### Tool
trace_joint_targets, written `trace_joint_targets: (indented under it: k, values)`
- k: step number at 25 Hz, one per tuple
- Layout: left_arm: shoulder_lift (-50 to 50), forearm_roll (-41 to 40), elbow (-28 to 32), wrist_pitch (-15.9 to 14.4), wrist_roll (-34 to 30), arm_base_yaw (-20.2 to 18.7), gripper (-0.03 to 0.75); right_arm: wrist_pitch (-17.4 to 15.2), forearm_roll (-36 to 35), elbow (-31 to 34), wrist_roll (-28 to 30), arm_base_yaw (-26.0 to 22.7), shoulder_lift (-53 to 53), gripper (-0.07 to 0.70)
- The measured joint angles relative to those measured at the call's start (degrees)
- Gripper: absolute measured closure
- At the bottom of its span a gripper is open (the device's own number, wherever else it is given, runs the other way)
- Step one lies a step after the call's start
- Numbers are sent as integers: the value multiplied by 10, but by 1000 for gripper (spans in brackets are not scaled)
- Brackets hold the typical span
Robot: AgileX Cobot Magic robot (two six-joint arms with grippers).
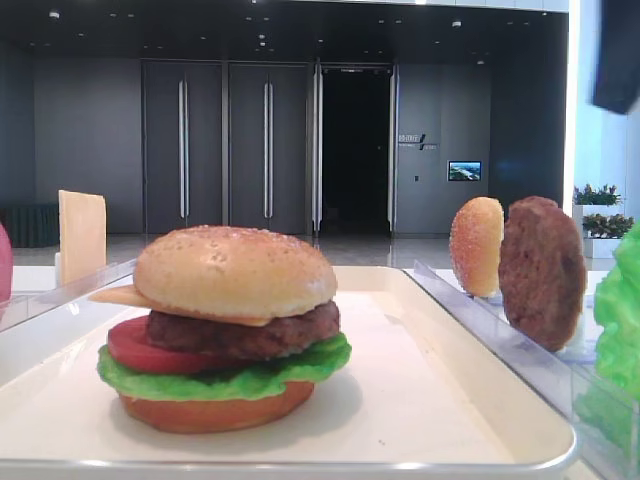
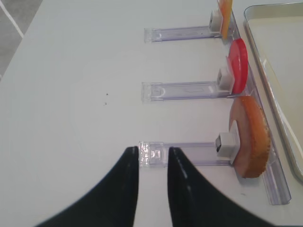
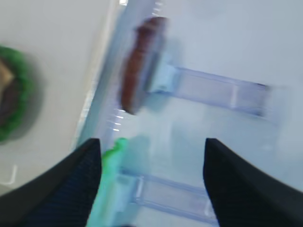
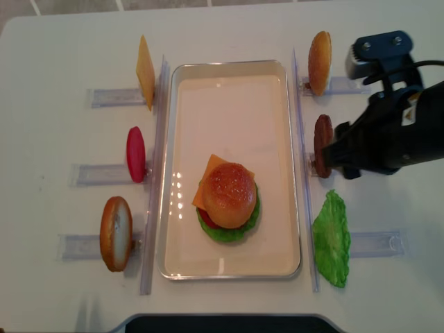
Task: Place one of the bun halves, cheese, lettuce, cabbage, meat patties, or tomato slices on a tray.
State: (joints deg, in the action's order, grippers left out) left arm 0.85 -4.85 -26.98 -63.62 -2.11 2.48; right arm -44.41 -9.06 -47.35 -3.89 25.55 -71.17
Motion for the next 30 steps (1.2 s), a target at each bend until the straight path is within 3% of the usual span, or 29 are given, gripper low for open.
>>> trace_joint_targets:
  k: [2,5,10,21,26,30]
  values:
    - [0,0,0,0,0,0,556,-60,58,-14,-31,-51,16,160]
    - [0,0,0,0,0,0,556,-122,105,-32,-52,-130,37,160]
    - [0,0,0,0,0,0,556,-179,130,-36,-48,-232,56,160]
    - [0,0,0,0,0,0,556,-217,134,-36,-32,-253,96,160]
    - [0,0,0,0,0,0,557,-220,133,-34,-29,-253,173,160]
    - [0,0,0,0,0,0,557,-213,132,12,-28,-253,288,160]
